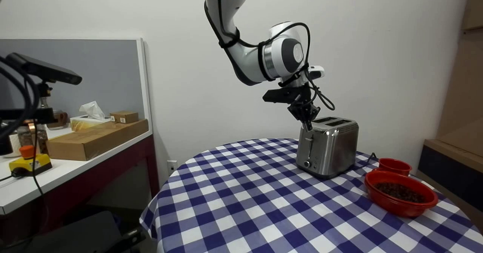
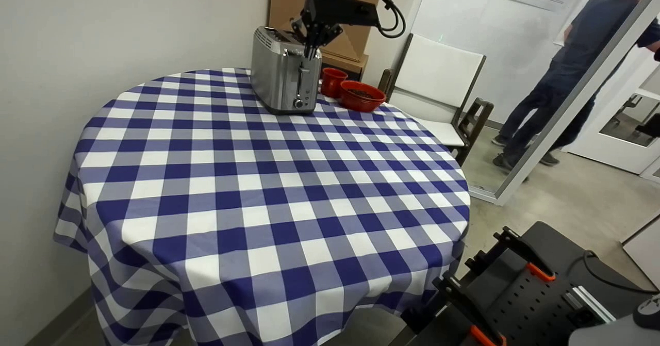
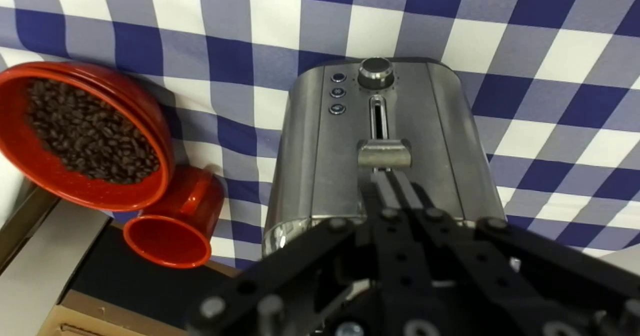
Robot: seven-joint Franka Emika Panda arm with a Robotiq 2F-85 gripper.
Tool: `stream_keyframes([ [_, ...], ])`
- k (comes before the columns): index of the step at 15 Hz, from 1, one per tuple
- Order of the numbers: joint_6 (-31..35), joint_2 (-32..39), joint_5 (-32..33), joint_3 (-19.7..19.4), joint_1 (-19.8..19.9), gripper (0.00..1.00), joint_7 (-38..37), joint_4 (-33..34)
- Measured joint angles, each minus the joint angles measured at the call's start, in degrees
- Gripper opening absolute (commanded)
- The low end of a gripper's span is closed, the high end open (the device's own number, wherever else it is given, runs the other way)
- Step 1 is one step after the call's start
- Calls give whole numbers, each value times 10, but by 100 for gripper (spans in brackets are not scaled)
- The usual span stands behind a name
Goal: Push down on the slider of the toaster.
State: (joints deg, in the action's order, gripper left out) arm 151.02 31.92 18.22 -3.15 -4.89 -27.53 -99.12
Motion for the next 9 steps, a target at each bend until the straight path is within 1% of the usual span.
stream_keyframes([
  [5, 12, 29, -20, -7, -5, 0, 18, 17],
  [9, 31, 52, -22, -15, -10, 0, 26, 25],
])
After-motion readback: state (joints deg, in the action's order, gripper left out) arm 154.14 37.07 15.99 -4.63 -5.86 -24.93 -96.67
